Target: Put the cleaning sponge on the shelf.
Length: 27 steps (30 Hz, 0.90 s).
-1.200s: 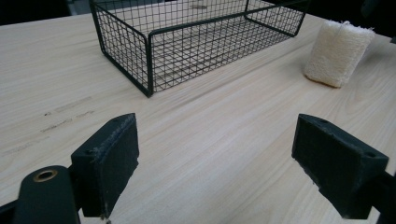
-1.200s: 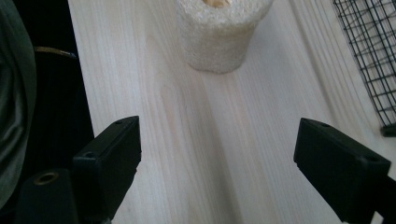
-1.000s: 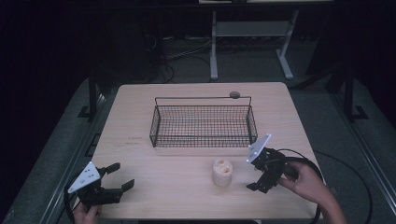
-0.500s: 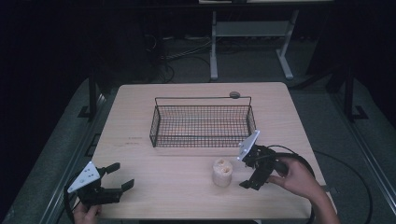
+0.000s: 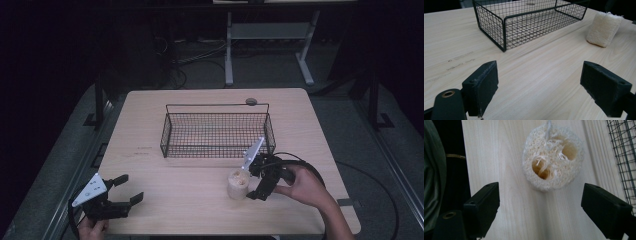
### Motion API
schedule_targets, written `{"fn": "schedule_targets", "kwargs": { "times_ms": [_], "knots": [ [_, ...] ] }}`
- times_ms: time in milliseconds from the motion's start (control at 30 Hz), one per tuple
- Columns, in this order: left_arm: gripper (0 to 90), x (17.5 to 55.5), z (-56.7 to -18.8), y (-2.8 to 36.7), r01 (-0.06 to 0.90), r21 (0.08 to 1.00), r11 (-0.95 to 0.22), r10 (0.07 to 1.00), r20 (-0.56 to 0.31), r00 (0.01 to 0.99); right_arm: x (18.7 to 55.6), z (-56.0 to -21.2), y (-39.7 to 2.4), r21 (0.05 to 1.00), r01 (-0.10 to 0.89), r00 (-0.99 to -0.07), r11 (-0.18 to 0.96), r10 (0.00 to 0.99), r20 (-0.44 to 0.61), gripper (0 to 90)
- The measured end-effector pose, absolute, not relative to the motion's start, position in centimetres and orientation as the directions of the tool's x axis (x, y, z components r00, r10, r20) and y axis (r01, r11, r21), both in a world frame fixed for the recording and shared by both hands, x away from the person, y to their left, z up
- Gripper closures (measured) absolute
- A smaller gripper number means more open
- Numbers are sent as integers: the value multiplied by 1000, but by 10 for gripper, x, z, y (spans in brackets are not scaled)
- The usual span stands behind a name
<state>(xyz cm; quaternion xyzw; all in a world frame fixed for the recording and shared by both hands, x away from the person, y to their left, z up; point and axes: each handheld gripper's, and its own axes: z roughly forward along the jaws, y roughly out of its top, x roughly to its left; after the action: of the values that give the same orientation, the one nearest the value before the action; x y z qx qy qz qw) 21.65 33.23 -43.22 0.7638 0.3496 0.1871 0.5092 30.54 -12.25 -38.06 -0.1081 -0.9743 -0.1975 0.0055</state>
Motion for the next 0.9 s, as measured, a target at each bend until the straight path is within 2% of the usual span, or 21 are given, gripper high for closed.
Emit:
{"fn": "schedule_targets", "kwargs": {
  "times_ms": [667,800,833,900],
  "knots": [
    [141,216,-431,333,338,913,-227,722,-75,687,323,-387,-96,336,208,-978,919,197,65,205],
    [141,216,-431,334,339,913,-226,722,-76,688,324,-389,-92,323,201,-979,925,189,70,241],
    [141,216,-431,334,338,914,-225,723,-76,687,324,-389,-91,322,190,-982,928,182,55,280],
    [141,216,-431,334,338,915,-220,725,-79,685,323,-389,-91,322,186,-982,928,179,52,282]
  ]
}}
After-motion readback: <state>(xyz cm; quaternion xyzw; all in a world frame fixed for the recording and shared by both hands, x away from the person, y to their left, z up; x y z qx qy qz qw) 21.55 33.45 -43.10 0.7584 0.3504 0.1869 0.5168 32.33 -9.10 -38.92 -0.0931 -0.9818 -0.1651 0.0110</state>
